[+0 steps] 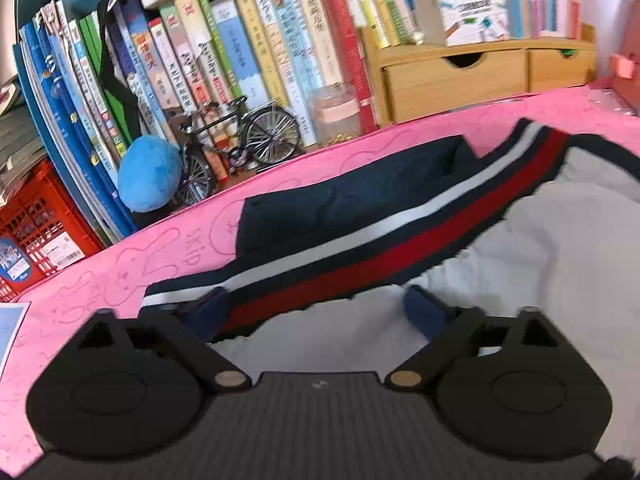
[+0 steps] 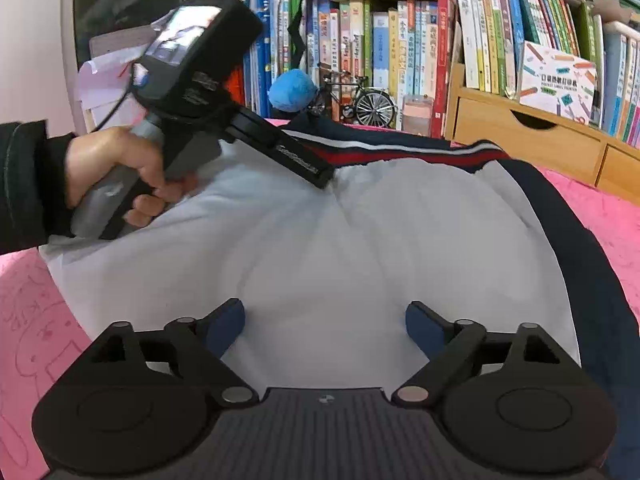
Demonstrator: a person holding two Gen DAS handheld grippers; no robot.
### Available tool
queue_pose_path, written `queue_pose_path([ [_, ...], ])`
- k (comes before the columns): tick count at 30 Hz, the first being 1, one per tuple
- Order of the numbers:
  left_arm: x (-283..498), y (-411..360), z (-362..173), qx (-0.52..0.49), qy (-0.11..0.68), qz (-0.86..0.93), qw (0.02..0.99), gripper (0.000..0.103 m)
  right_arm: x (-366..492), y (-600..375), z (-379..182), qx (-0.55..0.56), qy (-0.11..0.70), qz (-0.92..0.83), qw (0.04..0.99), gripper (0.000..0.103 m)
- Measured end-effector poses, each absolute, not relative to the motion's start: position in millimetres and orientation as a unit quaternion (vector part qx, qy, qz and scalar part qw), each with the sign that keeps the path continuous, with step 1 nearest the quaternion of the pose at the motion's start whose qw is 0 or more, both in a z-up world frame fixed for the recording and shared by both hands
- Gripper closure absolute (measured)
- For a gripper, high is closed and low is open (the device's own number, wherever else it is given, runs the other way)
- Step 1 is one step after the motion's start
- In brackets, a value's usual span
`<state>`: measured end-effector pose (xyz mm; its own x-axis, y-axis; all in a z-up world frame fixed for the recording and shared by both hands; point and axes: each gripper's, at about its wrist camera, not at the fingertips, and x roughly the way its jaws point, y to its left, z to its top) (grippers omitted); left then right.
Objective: Fold clothes
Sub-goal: 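Sweep the left gripper across the white body to smooth it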
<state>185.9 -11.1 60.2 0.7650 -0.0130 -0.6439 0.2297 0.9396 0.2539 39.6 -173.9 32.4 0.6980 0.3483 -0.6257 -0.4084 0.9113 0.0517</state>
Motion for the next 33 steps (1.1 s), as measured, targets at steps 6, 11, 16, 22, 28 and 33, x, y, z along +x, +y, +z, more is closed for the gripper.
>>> queue_pose_path([
  [6, 136, -7, 87, 0.149, 0.311, -0.108, 0.932, 0.017, 18, -178, 50, 0.001, 0.280, 0.200, 0.939, 0.012],
  [11, 106, -25, 77, 0.192, 0.335, -0.150, 0.910, 0.015, 15, -145, 50, -0.055, 0.307, 0.175, 0.934, 0.013],
  [16, 128, -41, 57, 0.224, 0.342, -0.116, 0.905, 0.003, 20, -139, 34, -0.046, 0.330, 0.166, 0.928, 0.012],
  [22, 194, -23, 53, 0.170, 0.358, -0.048, 0.917, 0.001, 17, -140, 31, -0.039, 0.333, 0.169, 0.927, 0.010],
  [28, 206, -8, 53, 0.127, 0.364, -0.061, 0.921, 0.000, 18, -141, 32, -0.033, 0.334, 0.170, 0.927, 0.010],
  [33, 182, -7, 61, 0.124, 0.359, -0.070, 0.922, 0.011, 17, -142, 32, -0.032, 0.335, 0.172, 0.926, 0.009],
])
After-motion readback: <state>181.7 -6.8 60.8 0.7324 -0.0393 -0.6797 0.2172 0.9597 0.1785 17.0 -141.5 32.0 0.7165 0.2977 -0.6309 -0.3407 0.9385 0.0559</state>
